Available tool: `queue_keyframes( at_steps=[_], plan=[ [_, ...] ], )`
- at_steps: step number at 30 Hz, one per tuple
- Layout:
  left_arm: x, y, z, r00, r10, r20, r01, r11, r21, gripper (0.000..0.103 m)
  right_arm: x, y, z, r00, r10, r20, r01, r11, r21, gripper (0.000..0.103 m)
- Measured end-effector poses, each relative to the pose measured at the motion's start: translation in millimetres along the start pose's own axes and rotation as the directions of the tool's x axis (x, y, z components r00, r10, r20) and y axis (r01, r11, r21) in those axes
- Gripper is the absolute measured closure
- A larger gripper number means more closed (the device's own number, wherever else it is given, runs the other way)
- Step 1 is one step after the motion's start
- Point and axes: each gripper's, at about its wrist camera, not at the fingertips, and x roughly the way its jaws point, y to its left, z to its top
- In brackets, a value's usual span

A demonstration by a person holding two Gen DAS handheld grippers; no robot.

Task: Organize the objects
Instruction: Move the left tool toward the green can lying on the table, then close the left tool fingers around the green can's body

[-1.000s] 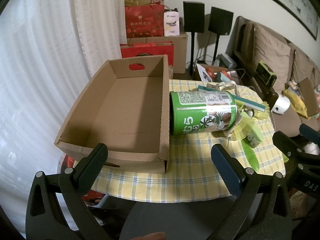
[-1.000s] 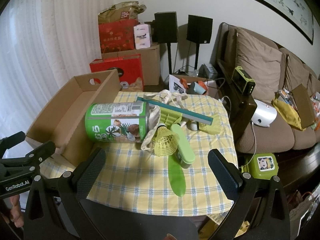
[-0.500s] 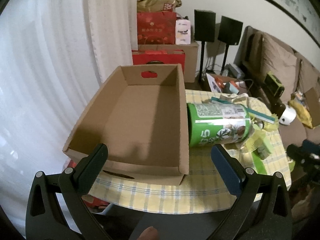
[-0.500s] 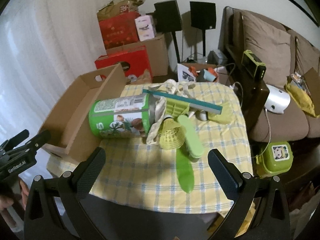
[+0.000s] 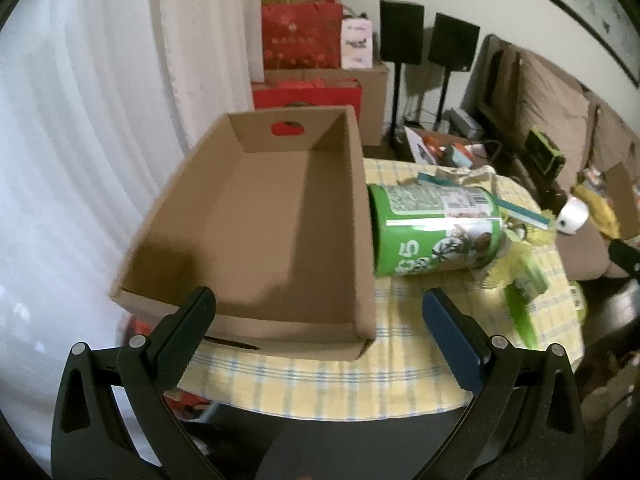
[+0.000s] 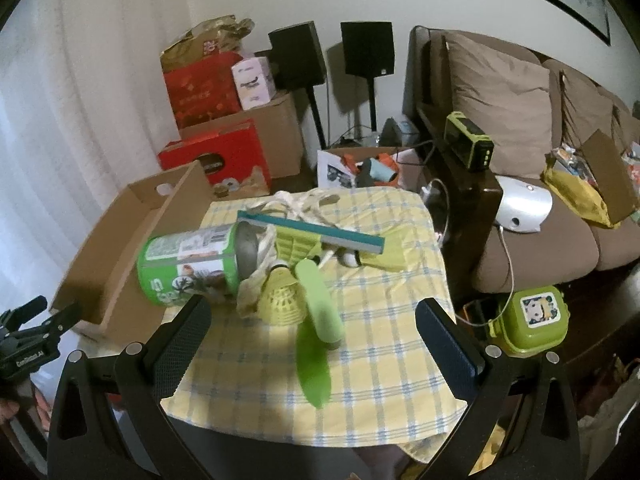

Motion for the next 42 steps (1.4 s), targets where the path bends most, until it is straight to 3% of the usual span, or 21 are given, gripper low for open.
queue_keyframes(
  at_steps=[5, 11, 16, 23, 27, 34, 42],
  plan=[
    [6, 2, 11, 0.992, -0.122, -0.011, 0.122, 0.992, -0.041, 0.000, 14, 2, 4, 0.998, 0.064, -0.015, -0.064, 0.998, -0.008, 0.011],
    [19, -8, 37, 0.961, -0.272, -0.038, 0.270, 0.961, -0.052, 0.000, 34, 15, 16, 0.989, 0.141, -0.039, -0.142, 0.989, -0.026, 0.023],
    [39, -20, 61, 0.950, -0.299, -0.092, 0.296, 0.954, -0.046, 0.012, 53, 25, 28, 0.978, 0.200, -0.065, -0.202, 0.979, -0.024, 0.029],
    [74, -24, 82, 0.910, -0.366, -0.193, 0.349, 0.930, -0.116, 0.026, 82, 31, 39, 0.964, 0.242, -0.110, -0.245, 0.970, -0.010, 0.033],
    [81, -27, 86, 0.913, -0.356, -0.197, 0.341, 0.934, -0.109, 0.027, 104, 32, 47, 0.959, 0.253, -0.130, -0.257, 0.966, -0.018, 0.038],
    [77, -28, 84, 0.921, -0.346, -0.180, 0.331, 0.937, -0.108, 0.025, 148, 48, 69, 0.960, 0.224, -0.170, -0.233, 0.972, -0.033, 0.038],
    [79, -24, 82, 0.912, -0.365, -0.186, 0.344, 0.929, -0.137, 0.023, 174, 60, 69, 0.947, 0.244, -0.210, -0.255, 0.966, -0.028, 0.043]
  ],
)
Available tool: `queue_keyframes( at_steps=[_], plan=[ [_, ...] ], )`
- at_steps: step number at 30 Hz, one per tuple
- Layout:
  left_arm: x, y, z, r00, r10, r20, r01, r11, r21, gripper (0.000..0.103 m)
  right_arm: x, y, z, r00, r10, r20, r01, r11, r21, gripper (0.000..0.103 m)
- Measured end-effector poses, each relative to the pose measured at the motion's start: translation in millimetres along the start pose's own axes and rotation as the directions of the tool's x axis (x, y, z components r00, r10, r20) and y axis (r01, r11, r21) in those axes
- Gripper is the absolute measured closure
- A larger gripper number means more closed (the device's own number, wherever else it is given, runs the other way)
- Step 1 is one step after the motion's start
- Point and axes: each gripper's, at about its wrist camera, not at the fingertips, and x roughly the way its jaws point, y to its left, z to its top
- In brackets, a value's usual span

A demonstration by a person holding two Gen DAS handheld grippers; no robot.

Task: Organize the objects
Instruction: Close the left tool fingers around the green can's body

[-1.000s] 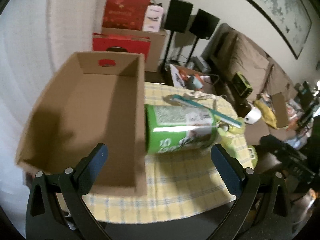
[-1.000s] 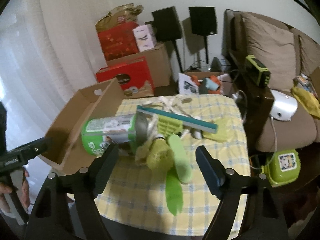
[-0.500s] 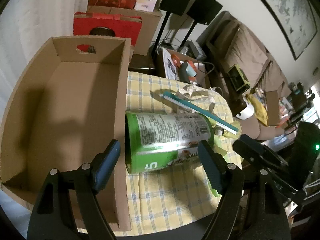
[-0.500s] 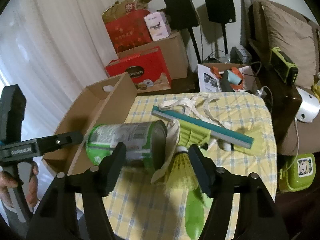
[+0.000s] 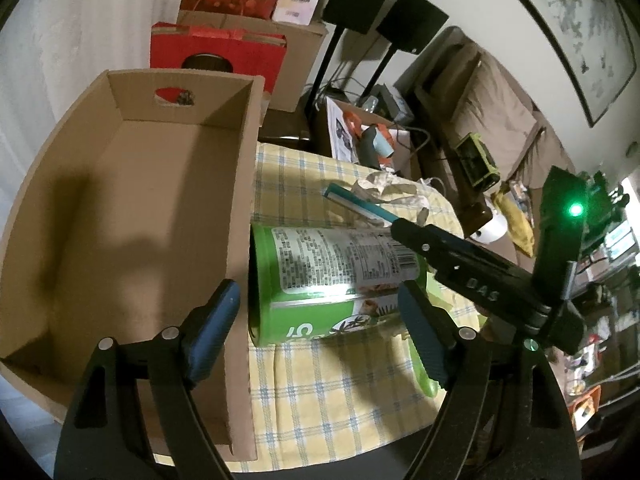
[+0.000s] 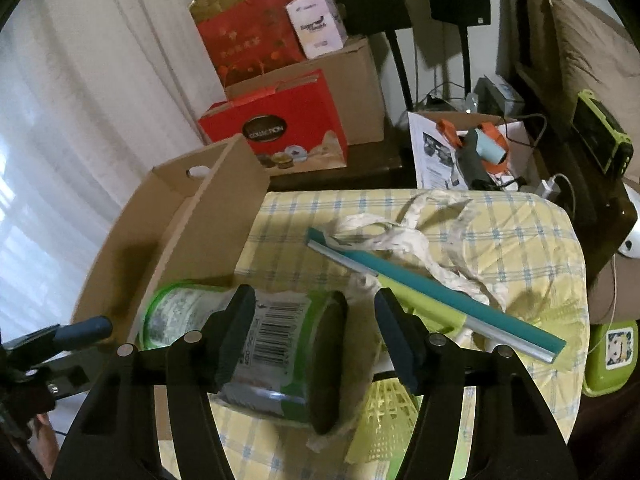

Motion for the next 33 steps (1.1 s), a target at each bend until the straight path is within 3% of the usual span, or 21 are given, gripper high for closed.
queue_keyframes(
  at_steps=[3, 9, 17, 25, 29, 31, 33],
  plan=[
    [-4, 3, -3, 1.000, -0.017, 0.009, 0.017, 1.000, -0.014, 0.019, 3, 3, -4, 1.000, 0.025, -0.009, -0.025, 0.999, -0.021, 0.053],
    [-13, 6, -9, 0.999, -0.039, 0.013, 0.039, 0.999, -0.016, 0.019, -13, 15, -22, 0.999, 0.053, -0.008, -0.054, 0.995, -0.079, 0.061],
    [-14, 4, -16, 0.999, -0.054, 0.007, 0.054, 0.998, -0.018, 0.014, -35, 28, -71, 0.999, 0.052, 0.013, -0.049, 0.989, -0.136, 0.061],
    [-9, 1, -34, 0.998, -0.050, -0.026, 0.050, 0.999, 0.003, 0.014, -41, 36, -116, 0.999, -0.001, -0.054, -0.011, 0.977, -0.214, 0.062],
    [-13, 6, -34, 0.998, -0.056, -0.014, 0.055, 0.998, -0.019, 0.014, -69, 30, -99, 0.999, -0.019, 0.035, 0.026, 0.980, -0.195, 0.062],
    [-13, 7, -33, 0.998, -0.065, -0.007, 0.065, 0.998, -0.027, 0.014, -73, 27, -81, 0.999, -0.011, 0.052, 0.019, 0.987, -0.161, 0.051],
    [-12, 8, -33, 0.998, -0.069, -0.006, 0.069, 0.997, -0.032, 0.014, -66, 26, -58, 0.998, -0.001, 0.059, 0.009, 0.991, -0.132, 0.050]
  ],
)
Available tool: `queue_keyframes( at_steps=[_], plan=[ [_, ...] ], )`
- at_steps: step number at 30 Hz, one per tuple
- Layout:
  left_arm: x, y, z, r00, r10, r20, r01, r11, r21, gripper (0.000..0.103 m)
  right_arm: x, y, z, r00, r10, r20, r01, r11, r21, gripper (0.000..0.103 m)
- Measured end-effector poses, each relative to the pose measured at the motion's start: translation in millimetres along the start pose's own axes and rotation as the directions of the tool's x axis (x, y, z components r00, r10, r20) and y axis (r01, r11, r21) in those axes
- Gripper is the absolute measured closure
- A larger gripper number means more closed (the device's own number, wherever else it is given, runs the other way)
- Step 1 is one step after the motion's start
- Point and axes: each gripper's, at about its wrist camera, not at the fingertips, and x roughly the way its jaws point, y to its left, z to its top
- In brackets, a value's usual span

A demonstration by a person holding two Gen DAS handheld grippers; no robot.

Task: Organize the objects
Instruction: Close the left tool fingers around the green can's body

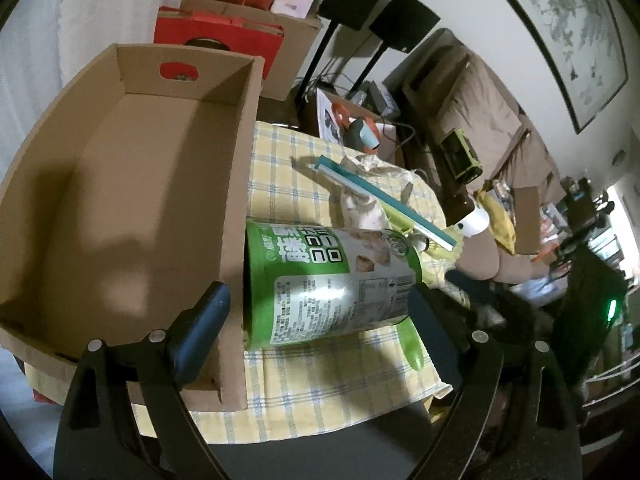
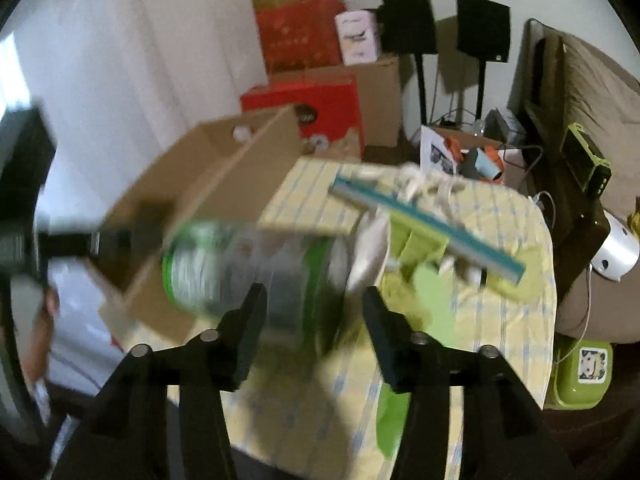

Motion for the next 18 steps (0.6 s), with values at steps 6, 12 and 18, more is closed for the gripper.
queue_keyframes(
  at_steps=[6, 12, 18],
  plan=[
    [0, 2, -2, 1.000, -0.008, -0.007, 0.008, 1.000, -0.009, 0.014, 38, -8, 35, 0.997, 0.065, -0.041, -0.062, 0.995, 0.082, 0.053],
    [-1, 4, -1, 1.000, -0.008, -0.004, 0.008, 1.000, -0.019, 0.014, 58, -8, 36, 0.994, 0.064, -0.094, -0.057, 0.995, 0.078, 0.060],
    [0, 5, 0, 1.000, -0.010, -0.004, 0.010, 1.000, -0.024, 0.014, 55, -8, 22, 0.996, 0.048, -0.077, -0.045, 0.998, 0.033, 0.065]
  ],
)
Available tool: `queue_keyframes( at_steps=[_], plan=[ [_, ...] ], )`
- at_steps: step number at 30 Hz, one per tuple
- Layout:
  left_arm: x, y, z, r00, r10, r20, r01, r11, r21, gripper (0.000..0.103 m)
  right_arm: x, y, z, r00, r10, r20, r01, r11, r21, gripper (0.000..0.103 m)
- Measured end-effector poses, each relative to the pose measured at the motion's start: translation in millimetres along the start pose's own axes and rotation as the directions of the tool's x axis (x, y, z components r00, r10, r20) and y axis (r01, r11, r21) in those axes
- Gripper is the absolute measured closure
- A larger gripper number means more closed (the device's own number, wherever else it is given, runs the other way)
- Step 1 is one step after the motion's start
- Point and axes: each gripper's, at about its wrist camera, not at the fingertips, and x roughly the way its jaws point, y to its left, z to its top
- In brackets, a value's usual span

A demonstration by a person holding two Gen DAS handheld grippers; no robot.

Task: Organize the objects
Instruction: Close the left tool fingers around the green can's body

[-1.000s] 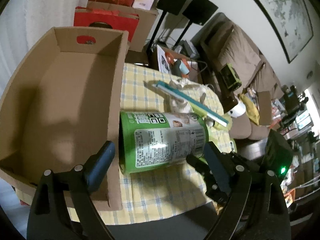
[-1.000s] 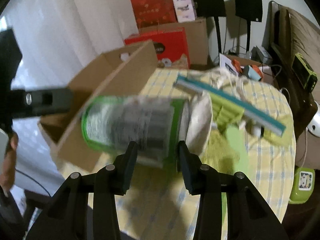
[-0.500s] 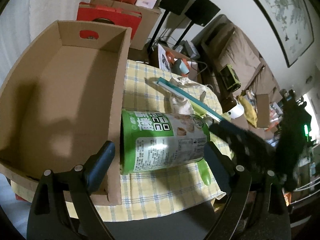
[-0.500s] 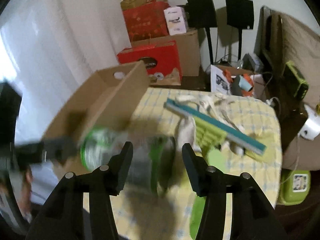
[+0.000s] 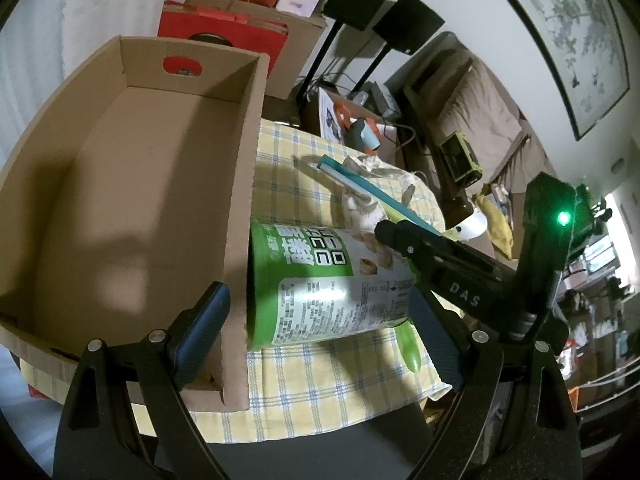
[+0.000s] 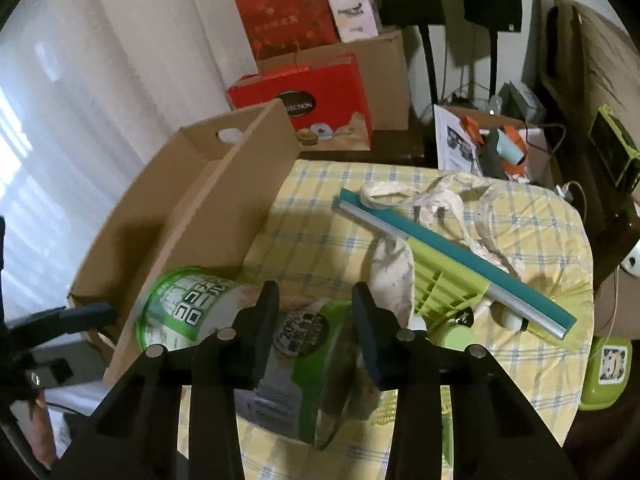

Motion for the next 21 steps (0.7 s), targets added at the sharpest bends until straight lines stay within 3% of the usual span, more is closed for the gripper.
queue_keyframes(
  at_steps=[7, 15, 21],
  plan=[
    [1, -1, -4, 1.000, -0.006, -0.016, 0.006, 1.000, 0.013, 0.014, -24, 15, -28, 0.999, -0.019, 0.050, 0.023, 0.997, -0.078, 0.066],
    [3, -4, -18, 0.999, 0.004, -0.043, -0.003, 0.999, 0.037, 0.014, -52, 26, -73, 0.997, -0.004, 0.081, 0.009, 0.998, -0.061, 0.066],
    [-6, -9, -33, 0.999, 0.006, -0.044, -0.003, 0.998, 0.065, 0.014, -57, 32, -95, 0.999, -0.010, 0.046, 0.012, 0.998, -0.059, 0.066]
  ],
)
